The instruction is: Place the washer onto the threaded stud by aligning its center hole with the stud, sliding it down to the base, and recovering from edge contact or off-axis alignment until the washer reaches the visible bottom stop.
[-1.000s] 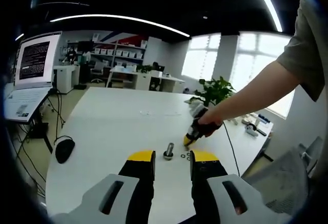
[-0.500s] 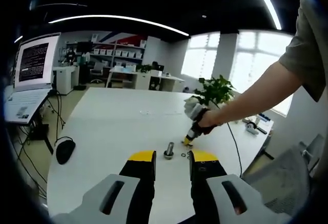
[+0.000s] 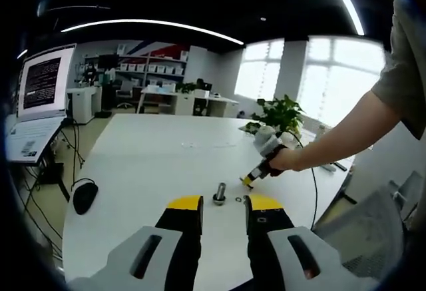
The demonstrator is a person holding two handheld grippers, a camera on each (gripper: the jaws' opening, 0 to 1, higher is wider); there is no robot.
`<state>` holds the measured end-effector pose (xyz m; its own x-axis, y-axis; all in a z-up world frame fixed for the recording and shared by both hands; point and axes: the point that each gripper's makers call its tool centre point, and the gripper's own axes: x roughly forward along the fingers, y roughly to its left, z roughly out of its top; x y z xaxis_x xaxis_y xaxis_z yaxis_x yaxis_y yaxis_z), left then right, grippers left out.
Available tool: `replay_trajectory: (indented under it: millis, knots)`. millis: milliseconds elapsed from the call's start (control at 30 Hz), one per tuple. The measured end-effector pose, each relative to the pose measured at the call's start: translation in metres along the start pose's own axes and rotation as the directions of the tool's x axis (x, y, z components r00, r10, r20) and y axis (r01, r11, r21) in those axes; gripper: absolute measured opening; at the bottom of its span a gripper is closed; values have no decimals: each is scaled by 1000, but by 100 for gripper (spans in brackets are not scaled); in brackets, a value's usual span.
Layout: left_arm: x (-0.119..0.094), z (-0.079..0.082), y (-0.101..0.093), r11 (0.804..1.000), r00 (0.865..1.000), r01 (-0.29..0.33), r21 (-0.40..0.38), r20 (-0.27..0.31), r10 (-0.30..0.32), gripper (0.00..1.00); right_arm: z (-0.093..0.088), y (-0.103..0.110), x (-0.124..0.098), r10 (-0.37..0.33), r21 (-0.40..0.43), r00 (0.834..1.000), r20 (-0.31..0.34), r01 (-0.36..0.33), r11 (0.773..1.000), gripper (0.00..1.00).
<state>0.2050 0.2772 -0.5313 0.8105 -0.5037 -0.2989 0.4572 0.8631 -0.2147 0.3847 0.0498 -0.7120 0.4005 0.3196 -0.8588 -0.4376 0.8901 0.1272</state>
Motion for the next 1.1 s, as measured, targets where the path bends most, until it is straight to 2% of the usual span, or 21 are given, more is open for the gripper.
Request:
replay_trajectory:
  millis: [167, 267, 367, 633, 833, 933, 1100]
  knots:
    - [0, -1, 0, 1000, 1000, 1, 0, -4, -1, 23, 9, 4, -8, 26, -37, 991, 133, -21, 999, 8]
    - [1, -1, -1, 1000, 1000, 1, 4, -7, -1, 23, 7, 6, -11, 23, -30, 982, 186, -18, 999, 8]
    - [1, -2, -1, 1000, 1000, 2, 8, -11, -2, 23, 1, 7, -11, 28, -28, 977, 209, -22, 999, 8]
    - [2, -4, -2, 1000, 1000, 6, 11, -19, -6, 23, -6, 9, -13, 24, -72, 977, 213, -8, 997, 8]
    - [2, -4, -2, 1000, 1000, 6, 13, -17, -6, 23, -8, 5, -10, 28, -138, 982, 184, -3, 990, 8]
    - [2, -3, -3, 1000, 1000, 7, 14, -15, -7, 23, -8, 1, -10, 20, -211, 983, 182, 19, 977, 9]
    - [1, -3, -3, 1000, 1000, 7, 16, -14, -7, 23, -7, -1, -7, 20, -218, 985, 170, 18, 976, 9]
